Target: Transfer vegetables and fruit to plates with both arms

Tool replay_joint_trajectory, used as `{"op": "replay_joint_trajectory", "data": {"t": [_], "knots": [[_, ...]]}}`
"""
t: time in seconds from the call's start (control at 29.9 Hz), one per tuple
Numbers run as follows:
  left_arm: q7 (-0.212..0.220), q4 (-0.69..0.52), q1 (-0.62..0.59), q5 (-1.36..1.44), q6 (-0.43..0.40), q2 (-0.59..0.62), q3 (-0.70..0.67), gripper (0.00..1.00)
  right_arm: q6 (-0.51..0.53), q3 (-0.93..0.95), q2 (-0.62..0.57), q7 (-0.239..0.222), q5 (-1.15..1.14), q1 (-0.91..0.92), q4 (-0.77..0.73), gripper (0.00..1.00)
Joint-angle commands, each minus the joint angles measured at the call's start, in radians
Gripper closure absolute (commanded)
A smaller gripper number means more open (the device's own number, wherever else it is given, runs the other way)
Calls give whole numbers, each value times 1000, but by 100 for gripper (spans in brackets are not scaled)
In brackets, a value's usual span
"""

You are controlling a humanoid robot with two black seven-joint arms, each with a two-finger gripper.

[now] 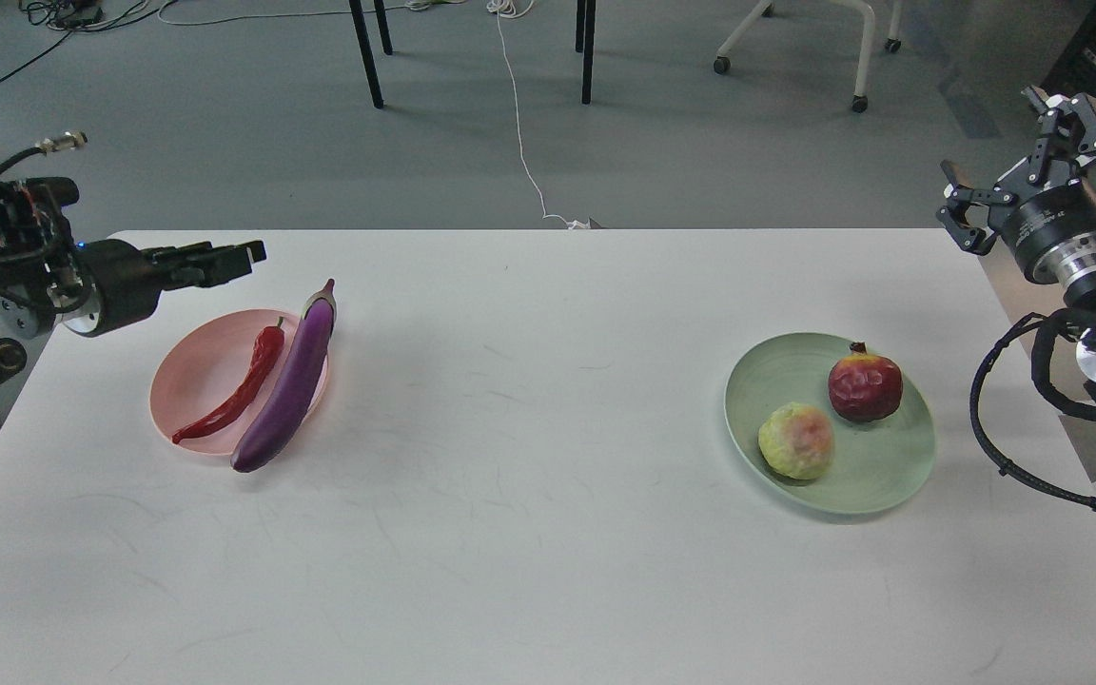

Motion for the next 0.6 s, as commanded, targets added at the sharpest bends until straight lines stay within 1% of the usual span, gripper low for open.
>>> {"op": "replay_joint_trajectory", "data": {"t": [0.0,0.07,0.17,0.27,0.37,0.47,0.57], "knots": [[-3,68,-2,-335,-2,-45,-73,2,2,74,-3,0,2,1,-2,0],[-1,94,-2,-500,0,-69,-109,2,2,115,-2,0,2,0,-5,0],[8,99,-9,-719,-5,-121,-173,2,1,122,-3,-8,0,21,-6,0],[8,111,-41,-843,-2,-166,-213,2,-1,126,7,-15,6,65,-6,1],[8,187,-51,-900,-12,-221,-279,2,7,132,10,-23,17,76,-6,1],[8,238,-55,-957,-26,-305,-366,2,12,152,29,-63,44,96,-8,1],[11,258,-51,-1015,-64,-329,-452,2,12,203,44,-139,100,98,-29,1]]}}
